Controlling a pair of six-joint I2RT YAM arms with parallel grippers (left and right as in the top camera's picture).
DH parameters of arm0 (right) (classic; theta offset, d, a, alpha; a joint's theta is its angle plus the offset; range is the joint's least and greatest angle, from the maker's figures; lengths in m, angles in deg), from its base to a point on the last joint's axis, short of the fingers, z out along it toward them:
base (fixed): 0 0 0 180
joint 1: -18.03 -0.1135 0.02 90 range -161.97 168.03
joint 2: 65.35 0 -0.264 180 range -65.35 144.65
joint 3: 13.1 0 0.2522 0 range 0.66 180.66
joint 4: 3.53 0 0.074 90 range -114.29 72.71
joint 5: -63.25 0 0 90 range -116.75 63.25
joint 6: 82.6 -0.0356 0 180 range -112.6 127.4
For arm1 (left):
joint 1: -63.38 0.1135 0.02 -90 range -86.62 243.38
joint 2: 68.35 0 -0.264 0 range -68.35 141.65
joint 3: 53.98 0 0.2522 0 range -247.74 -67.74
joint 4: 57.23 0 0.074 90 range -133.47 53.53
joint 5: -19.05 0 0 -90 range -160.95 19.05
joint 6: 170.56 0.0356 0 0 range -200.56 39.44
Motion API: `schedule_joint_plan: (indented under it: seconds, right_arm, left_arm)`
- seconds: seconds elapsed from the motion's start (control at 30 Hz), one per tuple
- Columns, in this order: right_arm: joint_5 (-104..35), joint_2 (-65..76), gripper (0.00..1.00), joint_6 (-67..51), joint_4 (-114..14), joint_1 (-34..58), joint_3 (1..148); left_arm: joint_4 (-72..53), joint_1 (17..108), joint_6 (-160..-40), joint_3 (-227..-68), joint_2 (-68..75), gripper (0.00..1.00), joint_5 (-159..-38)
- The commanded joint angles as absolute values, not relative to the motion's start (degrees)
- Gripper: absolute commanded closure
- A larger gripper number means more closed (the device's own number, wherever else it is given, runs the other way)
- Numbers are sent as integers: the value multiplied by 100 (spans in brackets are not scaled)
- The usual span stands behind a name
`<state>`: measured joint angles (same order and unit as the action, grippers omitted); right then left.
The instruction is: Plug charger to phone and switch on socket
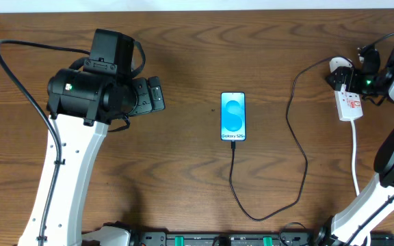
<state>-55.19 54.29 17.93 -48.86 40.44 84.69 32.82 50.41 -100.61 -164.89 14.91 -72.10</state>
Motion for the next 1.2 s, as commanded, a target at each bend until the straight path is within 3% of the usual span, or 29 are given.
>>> schedule_joint_plan:
  seconds: [0.0,0.37,0.63,1.17]
  right_arm:
    - [-6695,5833,1,1690,-5136,3526,8331]
    - [-6645,5842,1,1688,-5153,3406,8285]
    - [-5814,5816,1,1690,-5181,3581,8451]
    - [-5683,5789,1,2411,-5332,3823,8681]
  left_arm:
    - [3301,5030,-10009,-16521,1513,0,-7177]
    - [3301,5030,-10009,-16521,1513,0,-7177]
    - [3301,5030,-10009,-16521,1513,0,-7177]
    - [3301,5030,-10009,-16521,1513,0,-7177]
